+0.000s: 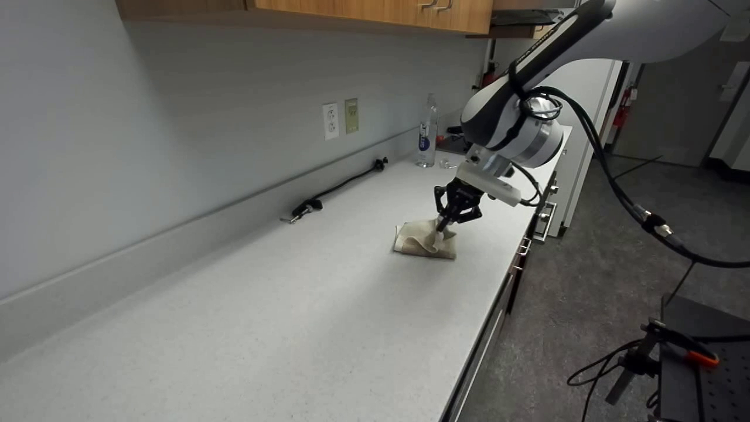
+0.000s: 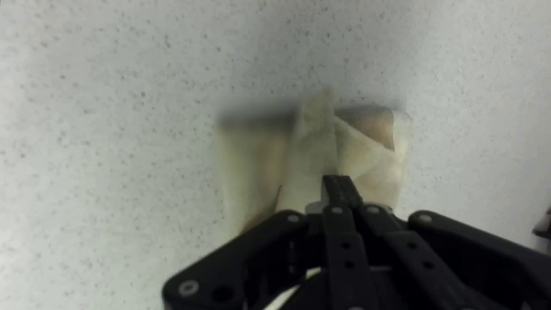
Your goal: Fold the towel
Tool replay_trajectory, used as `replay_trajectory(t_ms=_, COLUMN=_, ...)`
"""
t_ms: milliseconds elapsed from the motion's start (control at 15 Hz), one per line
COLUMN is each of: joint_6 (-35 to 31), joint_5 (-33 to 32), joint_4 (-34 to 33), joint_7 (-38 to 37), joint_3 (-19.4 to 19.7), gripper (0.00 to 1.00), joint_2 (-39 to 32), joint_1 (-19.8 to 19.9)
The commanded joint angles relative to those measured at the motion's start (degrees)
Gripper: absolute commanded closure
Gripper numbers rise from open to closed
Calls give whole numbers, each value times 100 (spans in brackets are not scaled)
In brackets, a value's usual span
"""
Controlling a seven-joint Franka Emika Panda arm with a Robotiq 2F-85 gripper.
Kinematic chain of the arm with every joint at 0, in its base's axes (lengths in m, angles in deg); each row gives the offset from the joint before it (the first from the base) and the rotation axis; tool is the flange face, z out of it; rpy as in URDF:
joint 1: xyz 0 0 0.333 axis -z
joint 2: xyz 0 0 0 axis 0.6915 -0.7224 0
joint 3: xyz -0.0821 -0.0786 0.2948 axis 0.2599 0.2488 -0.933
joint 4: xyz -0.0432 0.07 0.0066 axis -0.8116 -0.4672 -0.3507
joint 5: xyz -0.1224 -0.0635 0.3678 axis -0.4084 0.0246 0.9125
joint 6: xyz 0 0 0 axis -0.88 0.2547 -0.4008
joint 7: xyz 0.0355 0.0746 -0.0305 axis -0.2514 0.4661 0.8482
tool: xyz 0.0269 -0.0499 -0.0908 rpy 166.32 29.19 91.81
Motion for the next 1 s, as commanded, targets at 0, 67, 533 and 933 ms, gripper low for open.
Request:
replay_trajectory(t_ms=0, joint_6=-224, joint_5=-220, joint_4=-104, joint_7=-259, joint_3=39, gripper=100, joint_2=107, joint_1=2)
replay_trajectory(t_ms=67, joint_6=-223, joint_5=-254, joint_4=-126, joint_7=-305, joint_3=42, gripper=100, joint_2=108, joint_1=-8)
replay_trajectory(t_ms=533, joint_6=636, joint_5=-439, joint_4=340, joint_7=-580, joint_3=22, gripper=100, joint_2=559, joint_1=-71)
replay_trajectory(t_ms=933, joint_6=1121, joint_5=-730, joint_4=519, joint_7=-674, joint_3=-40, gripper=100, joint_2=602, joint_1=-87)
